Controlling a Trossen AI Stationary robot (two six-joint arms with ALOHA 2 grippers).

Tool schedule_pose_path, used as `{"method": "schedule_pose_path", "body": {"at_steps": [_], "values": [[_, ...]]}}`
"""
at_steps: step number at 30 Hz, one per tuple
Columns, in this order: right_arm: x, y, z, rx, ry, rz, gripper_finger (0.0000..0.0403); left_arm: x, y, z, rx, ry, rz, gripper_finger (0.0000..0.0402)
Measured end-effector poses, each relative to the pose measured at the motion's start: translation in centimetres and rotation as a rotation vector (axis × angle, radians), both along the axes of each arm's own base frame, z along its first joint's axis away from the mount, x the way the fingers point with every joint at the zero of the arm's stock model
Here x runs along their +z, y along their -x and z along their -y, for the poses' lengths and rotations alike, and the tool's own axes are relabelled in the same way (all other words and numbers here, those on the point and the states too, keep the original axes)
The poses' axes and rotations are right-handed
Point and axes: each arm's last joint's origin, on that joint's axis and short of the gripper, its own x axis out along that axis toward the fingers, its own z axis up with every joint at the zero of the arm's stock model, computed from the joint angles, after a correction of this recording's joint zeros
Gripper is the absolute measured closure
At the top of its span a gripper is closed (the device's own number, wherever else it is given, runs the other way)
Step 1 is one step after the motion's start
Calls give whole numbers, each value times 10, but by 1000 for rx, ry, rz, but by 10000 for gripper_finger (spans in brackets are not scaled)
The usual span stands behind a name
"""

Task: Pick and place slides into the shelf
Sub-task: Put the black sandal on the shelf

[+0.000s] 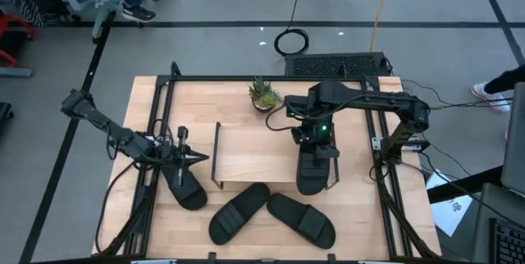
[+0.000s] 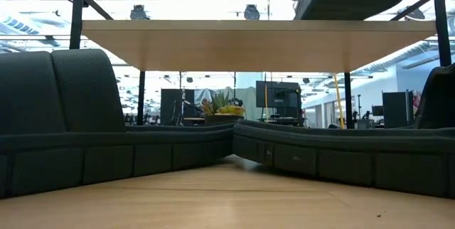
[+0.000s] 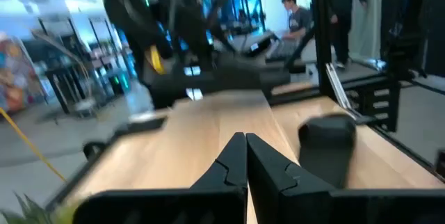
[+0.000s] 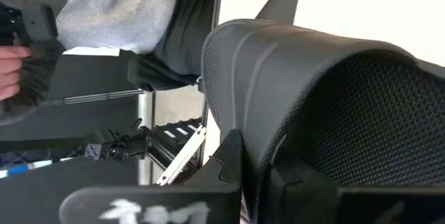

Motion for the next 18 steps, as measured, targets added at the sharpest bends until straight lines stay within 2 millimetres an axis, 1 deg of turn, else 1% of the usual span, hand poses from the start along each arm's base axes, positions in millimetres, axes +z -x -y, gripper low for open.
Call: {"method": "schedule_pose_path", "body": {"at_steps": [5,13,15,18], "values": [[-11,-8,3,1,-6,-31,399,4,0,0,10,-55,43,398],[-11,-8,13,-35,-45,-28,399,2,0,0,9,-58,19,398],[-12,-8,14,-46,-78,-27,399,1,0,0,9,-61,11,399],[-17,-7,15,-50,-81,-47,399,1,0,0,9,-62,10,399]]}}
